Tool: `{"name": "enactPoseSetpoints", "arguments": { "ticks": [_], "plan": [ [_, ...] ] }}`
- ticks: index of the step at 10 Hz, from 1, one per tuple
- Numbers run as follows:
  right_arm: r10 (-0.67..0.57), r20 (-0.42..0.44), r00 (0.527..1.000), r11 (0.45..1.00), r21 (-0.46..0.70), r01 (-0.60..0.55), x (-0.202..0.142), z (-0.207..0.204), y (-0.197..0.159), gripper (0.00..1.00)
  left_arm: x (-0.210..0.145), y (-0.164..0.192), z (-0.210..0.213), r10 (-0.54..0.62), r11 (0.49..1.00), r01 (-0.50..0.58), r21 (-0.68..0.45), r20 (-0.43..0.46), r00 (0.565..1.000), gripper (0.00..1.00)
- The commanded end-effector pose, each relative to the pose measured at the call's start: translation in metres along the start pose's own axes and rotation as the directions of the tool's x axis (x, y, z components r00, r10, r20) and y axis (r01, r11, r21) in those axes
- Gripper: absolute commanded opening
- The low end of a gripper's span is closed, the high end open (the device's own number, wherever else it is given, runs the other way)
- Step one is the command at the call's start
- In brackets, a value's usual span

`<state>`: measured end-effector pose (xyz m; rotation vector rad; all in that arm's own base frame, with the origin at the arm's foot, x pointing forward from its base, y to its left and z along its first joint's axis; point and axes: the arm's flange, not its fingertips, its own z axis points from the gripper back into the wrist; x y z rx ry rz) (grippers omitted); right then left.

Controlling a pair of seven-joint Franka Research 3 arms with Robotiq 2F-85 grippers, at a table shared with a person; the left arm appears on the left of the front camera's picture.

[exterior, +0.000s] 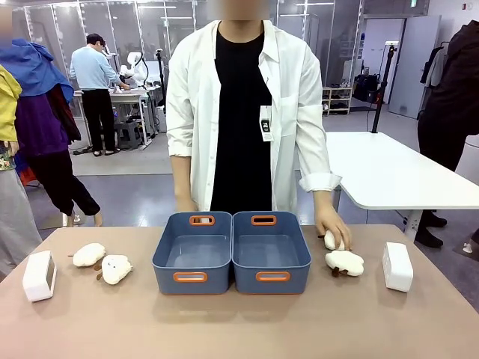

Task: Sort the digital clocks into the basket.
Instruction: Pick up the Digital clock from the table and place it into the empty Plastic storage basket.

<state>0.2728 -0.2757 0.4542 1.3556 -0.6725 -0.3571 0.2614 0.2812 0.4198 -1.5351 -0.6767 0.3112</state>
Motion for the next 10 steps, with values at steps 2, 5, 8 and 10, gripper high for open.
{"name": "enactPoseSetpoints", "arguments": {
  "ticks": [2,5,8,10],
  "plan": [
    [0.008,-0.015,1.000,1.000,-0.003,-0.008,0.000,0.004,0.003,1.00,-0.003,-0.001,0.005,0.003,1.000,-0.003,-0.003,-0.017,1.000,1.00],
    [0.008,-0.015,1.000,1.000,-0.003,-0.008,0.000,0.004,0.003,1.00,-0.012,-0.052,-0.005,-0.089,0.978,0.094,0.186,-0.033,0.995,1.00],
    [0.008,-0.015,1.000,1.000,-0.003,-0.008,0.000,0.004,0.003,1.00,0.010,-0.093,-0.057,0.001,0.785,-0.013,0.619,0.020,1.000,1.00],
    [0.008,-0.015,1.000,1.000,-0.003,-0.008,0.000,0.004,0.003,1.00,0.007,-0.091,-0.062,0.070,0.792,-0.032,0.610,-0.038,0.997,1.00]
  ]
}}
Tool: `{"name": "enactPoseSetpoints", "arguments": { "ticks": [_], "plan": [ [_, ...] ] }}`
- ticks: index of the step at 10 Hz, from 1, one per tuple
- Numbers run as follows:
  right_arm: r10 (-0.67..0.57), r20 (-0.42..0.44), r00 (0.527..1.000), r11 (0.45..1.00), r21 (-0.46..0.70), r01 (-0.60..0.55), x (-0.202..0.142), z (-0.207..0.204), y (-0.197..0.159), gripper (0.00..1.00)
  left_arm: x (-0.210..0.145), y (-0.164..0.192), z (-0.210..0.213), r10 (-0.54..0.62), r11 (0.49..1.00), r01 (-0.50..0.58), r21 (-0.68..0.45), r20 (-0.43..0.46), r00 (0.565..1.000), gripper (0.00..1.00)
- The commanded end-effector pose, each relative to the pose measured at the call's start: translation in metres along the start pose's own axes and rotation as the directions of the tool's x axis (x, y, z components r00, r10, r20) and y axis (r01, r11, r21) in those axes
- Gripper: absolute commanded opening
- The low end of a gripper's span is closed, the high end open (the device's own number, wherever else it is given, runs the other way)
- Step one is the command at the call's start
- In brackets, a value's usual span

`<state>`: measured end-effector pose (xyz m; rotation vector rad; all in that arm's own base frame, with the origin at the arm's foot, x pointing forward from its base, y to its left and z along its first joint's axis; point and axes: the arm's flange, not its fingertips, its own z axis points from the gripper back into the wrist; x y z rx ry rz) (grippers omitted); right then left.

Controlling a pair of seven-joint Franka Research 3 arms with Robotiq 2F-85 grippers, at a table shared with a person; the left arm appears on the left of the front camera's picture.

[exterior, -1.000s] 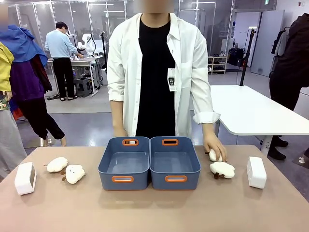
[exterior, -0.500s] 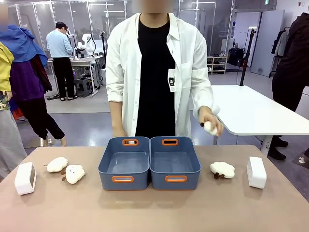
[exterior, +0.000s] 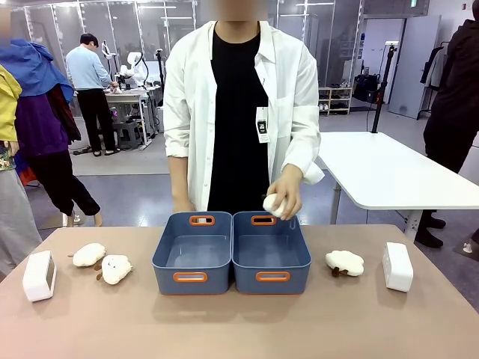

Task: Sort the digital clocks into the basket.
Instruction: Pick up the Digital clock from the table and place it into the empty Plastic storage basket.

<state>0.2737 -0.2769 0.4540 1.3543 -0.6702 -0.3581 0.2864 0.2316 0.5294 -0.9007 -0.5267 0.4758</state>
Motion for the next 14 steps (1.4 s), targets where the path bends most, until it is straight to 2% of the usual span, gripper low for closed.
{"name": "enactPoseSetpoints", "arguments": {
  "ticks": [1,5,8,9,11,14],
  "plan": [
    [0.009,-0.014,1.000,1.000,-0.001,-0.009,-0.002,0.004,0.004,1.00,-0.009,0.010,-0.005,0.027,1.000,-0.026,0.004,-0.095,0.995,1.00],
    [0.009,-0.014,1.000,1.000,-0.001,-0.009,-0.002,0.004,0.004,1.00,-0.013,0.007,-0.004,0.013,0.999,-0.010,0.041,-0.078,0.997,1.00],
    [0.009,-0.014,1.000,1.000,-0.001,-0.009,-0.002,0.004,0.004,1.00,-0.012,-0.019,-0.022,0.053,0.980,-0.038,0.193,-0.078,0.996,1.00],
    [0.009,-0.014,1.000,1.000,-0.001,-0.009,-0.002,0.004,0.004,1.00,-0.011,-0.028,-0.038,0.067,0.956,-0.054,0.289,-0.037,0.997,1.00],
    [0.009,-0.014,1.000,1.000,-0.001,-0.009,-0.002,0.004,0.004,1.00,-0.005,-0.041,-0.074,0.103,0.900,-0.077,0.430,-0.037,0.994,1.00],
    [0.009,-0.014,1.000,1.000,-0.001,-0.009,-0.002,0.004,0.004,1.00,0.005,-0.021,-0.148,0.088,0.795,-0.045,0.604,-0.041,0.995,1.00]
  ]
}}
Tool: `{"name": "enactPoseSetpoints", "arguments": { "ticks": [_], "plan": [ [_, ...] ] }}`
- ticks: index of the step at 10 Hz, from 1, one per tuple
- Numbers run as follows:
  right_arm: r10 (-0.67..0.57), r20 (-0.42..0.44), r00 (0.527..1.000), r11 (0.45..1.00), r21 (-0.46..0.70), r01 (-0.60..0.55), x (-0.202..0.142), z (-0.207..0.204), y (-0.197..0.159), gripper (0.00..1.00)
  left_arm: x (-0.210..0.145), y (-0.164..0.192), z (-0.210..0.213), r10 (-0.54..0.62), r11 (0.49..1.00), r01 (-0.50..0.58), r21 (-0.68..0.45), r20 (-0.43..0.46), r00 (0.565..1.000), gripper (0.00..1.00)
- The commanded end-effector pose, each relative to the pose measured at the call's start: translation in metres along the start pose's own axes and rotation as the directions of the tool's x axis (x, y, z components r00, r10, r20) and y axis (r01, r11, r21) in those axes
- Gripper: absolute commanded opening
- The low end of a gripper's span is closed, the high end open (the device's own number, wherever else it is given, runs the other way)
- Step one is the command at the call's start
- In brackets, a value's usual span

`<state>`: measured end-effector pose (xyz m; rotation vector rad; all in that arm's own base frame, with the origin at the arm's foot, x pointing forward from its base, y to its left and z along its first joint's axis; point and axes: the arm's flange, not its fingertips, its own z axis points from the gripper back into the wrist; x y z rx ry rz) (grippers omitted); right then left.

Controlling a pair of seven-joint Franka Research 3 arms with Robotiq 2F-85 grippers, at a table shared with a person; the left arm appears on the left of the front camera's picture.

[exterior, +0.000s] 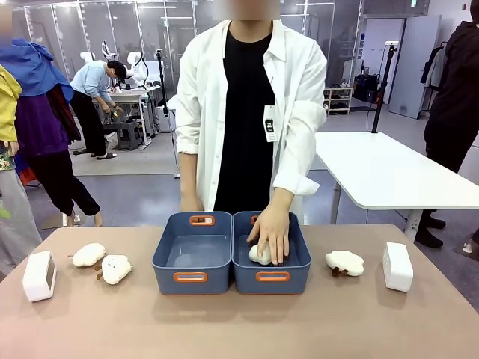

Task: Sort the digital clocks into the basket.
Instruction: Pick up the Digital clock from the table and place it into the empty Plastic storage basket.

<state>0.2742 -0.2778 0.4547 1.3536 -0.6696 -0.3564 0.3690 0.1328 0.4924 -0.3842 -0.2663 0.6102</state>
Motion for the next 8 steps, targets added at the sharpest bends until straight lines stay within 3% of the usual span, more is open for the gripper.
{"name": "enactPoseSetpoints", "arguments": {
  "ticks": [1,4,5,8],
  "plan": [
    [0.008,-0.012,1.000,1.000,-0.001,-0.008,-0.003,0.003,0.003,1.00,0.015,-0.002,-0.044,0.025,0.993,-0.028,0.113,0.034,0.999,1.00],
    [0.008,-0.012,1.000,1.000,-0.001,-0.008,-0.003,0.003,0.003,1.00,0.017,-0.014,-0.087,0.017,0.982,-0.025,0.189,0.040,0.999,1.00],
    [0.008,-0.012,1.000,1.000,-0.001,-0.008,-0.003,0.003,0.003,1.00,0.016,-0.018,-0.103,0.037,0.983,-0.036,0.181,-0.006,0.999,1.00],
    [0.008,-0.012,1.000,1.000,-0.001,-0.008,-0.003,0.003,0.003,1.00,0.014,-0.024,-0.141,-0.167,0.948,0.168,0.272,-0.026,0.986,1.00]
  ]
}}
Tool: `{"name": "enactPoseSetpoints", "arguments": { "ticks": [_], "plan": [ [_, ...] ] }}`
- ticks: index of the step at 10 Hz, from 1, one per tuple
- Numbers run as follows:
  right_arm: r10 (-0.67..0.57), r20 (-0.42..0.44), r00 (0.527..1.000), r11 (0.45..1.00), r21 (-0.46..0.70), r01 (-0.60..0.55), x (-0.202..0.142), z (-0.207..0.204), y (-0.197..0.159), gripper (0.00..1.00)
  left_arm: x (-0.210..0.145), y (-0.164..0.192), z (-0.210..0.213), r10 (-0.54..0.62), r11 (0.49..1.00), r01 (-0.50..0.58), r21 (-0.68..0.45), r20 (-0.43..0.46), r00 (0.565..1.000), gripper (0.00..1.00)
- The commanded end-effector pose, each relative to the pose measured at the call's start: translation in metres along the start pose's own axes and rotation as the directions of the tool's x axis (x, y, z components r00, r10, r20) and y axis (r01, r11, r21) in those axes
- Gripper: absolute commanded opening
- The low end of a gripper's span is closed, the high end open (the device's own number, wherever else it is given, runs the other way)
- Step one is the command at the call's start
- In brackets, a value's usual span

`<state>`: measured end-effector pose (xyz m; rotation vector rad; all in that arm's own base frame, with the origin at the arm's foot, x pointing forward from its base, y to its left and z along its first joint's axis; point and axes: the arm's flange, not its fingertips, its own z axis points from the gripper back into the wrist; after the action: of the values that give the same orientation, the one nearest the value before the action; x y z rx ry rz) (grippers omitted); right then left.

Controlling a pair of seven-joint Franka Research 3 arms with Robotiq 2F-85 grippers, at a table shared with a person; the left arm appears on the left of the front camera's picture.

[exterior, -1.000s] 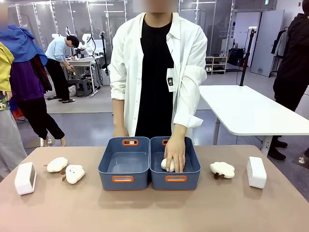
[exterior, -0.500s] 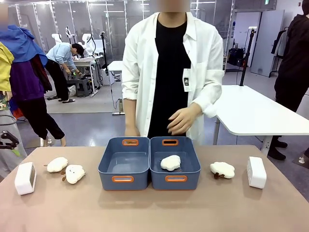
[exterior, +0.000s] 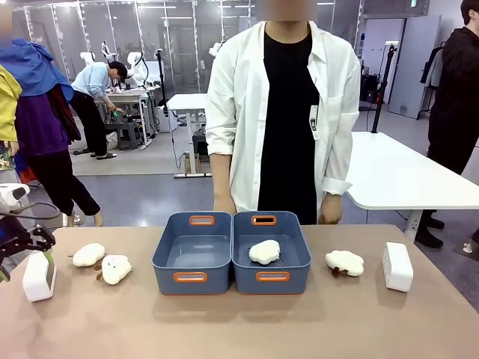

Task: Sort the digital clocks into the basket.
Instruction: Pick up the Digital clock from the table and place it into the empty Plastic storage basket.

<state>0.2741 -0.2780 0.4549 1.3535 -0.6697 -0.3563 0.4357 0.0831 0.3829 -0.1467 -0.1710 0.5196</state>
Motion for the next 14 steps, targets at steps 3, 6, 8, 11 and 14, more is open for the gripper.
{"name": "enactPoseSetpoints", "arguments": {
  "ticks": [3,6,8,11,14],
  "plan": [
    [0.008,-0.012,1.000,1.000,-0.001,-0.008,-0.003,0.003,0.003,1.00,0.015,-0.006,-0.037,-0.110,0.990,0.104,0.093,0.059,0.992,1.00],
    [0.008,-0.012,1.000,1.000,-0.001,-0.008,-0.003,0.003,0.003,1.00,0.021,-0.010,-0.055,-0.151,0.986,0.144,0.084,0.080,0.985,1.00],
    [0.008,-0.012,1.000,1.000,-0.001,-0.008,-0.003,0.003,0.003,1.00,0.022,-0.010,-0.059,-0.164,0.980,0.154,0.122,0.074,0.984,0.40],
    [0.008,-0.012,1.000,1.000,-0.001,-0.008,-0.003,0.003,0.003,1.00,0.021,-0.004,-0.069,-0.202,0.968,0.191,0.162,0.052,0.978,0.00],
    [0.008,-0.012,1.000,1.000,-0.001,-0.008,-0.003,0.003,0.003,1.00,0.018,-0.003,-0.060,-0.204,0.969,0.195,0.151,0.050,0.978,0.00]
  ]
}}
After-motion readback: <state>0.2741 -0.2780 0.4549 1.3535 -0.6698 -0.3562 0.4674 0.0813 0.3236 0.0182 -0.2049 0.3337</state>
